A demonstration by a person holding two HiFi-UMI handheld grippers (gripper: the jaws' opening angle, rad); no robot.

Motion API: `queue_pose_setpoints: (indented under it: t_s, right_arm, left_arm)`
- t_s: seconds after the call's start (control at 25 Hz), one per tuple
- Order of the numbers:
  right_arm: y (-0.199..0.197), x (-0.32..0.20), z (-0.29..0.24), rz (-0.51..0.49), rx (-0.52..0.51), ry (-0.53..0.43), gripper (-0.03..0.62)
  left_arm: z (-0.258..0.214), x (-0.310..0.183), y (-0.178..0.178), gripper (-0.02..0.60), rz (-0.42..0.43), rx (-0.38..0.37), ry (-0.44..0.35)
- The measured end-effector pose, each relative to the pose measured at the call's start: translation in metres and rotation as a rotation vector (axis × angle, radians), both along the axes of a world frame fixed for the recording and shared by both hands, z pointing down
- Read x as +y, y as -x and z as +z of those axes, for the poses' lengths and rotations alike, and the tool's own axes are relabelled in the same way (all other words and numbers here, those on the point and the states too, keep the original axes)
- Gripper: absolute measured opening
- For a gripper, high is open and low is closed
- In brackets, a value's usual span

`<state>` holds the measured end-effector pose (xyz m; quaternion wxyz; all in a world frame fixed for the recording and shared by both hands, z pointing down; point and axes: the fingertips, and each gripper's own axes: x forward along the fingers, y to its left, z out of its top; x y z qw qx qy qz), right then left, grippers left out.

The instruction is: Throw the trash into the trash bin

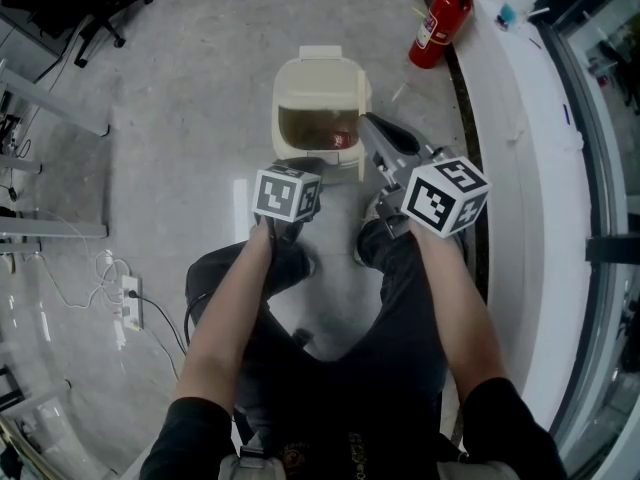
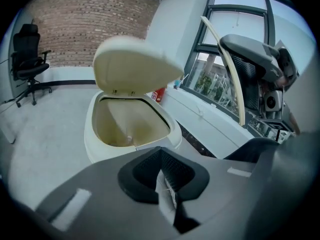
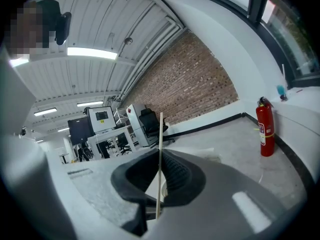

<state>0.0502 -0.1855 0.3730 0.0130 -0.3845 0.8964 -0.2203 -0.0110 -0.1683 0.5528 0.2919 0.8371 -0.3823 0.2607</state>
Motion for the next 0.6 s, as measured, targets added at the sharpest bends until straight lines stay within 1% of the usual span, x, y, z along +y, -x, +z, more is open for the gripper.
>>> queue_pose_setpoints:
  t_s: [0.08,0.16,0.44,0.6]
  right_arm:
    - [-0.002,-0.001,-0.002,0.004,0.001,-0.003,0.018]
    - [-0.004,-0.001,-0.005,0.007,0.002,-0.009,0.018]
    - [-0.006,-0.005,-0.014,0.017,0.008,-0.025,0.018]
    - [-0.002,-0.011,-0.014,0.013,0.013,-0.026,0.018]
  left_arm:
    - [-0.001,-0.001,-0.001,0.005,-0.006,0.008,-0.002]
    - [-0.006,-0.003,-0.001,0.005,-0.005,0.001,-0.015]
    - [-0.042,-0.004,-0.006,0.006,0.013,0.001,-0.113]
    - [-0.062,-0.013,-0.006,0.006,0.021,0.013,-0.153]
